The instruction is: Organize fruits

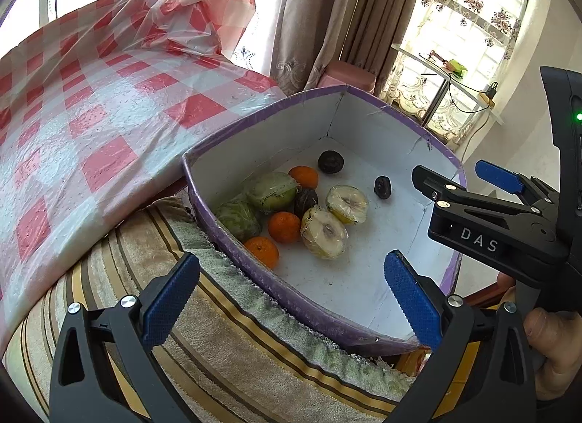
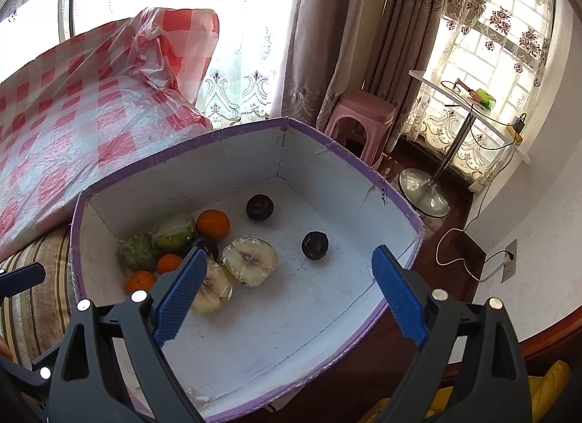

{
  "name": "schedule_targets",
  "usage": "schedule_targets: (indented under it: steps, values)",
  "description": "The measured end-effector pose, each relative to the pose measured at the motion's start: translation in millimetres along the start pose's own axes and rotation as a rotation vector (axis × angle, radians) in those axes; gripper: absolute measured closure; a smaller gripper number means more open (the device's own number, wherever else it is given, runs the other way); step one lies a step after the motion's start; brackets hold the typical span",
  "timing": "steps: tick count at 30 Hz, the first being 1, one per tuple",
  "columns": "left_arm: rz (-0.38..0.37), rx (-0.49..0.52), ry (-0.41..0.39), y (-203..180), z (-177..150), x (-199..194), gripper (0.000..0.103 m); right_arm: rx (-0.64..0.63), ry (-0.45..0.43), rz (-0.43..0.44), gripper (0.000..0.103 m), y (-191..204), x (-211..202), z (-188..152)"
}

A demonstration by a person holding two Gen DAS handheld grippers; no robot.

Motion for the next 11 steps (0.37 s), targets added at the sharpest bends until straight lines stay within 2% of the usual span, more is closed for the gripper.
schedule_targets:
  steps: [6, 7, 11]
  values:
    - [-0.036, -0.018, 0.009, 1.2, 3.0, -0.2, 0.005, 0.047, -0.01, -0.003, 0.009, -10.0, -2.5, 3.2]
    - [-0.032, -0.03, 0.005, 4.7, 3.5, -3.2, 0.005, 0.054, -0.015, 0.001, 0.006, -10.0, -4.1, 3.8]
    - [0.019, -0.051, -0.027, 22.4, 3.4, -24.7, 0.005, 0.038, -0.028, 0.027, 0.005, 2.3, -10.5, 6.7]
Point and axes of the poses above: each gripper's, at about its wrist camera, not at the fingertips, and x roughly the way its jaws point, y to its left, z to its top, the point moved 8 cm from there along x, roughly the way its jaws point, and after that the axes turned 6 degrees about x, right-handed, at the moved point
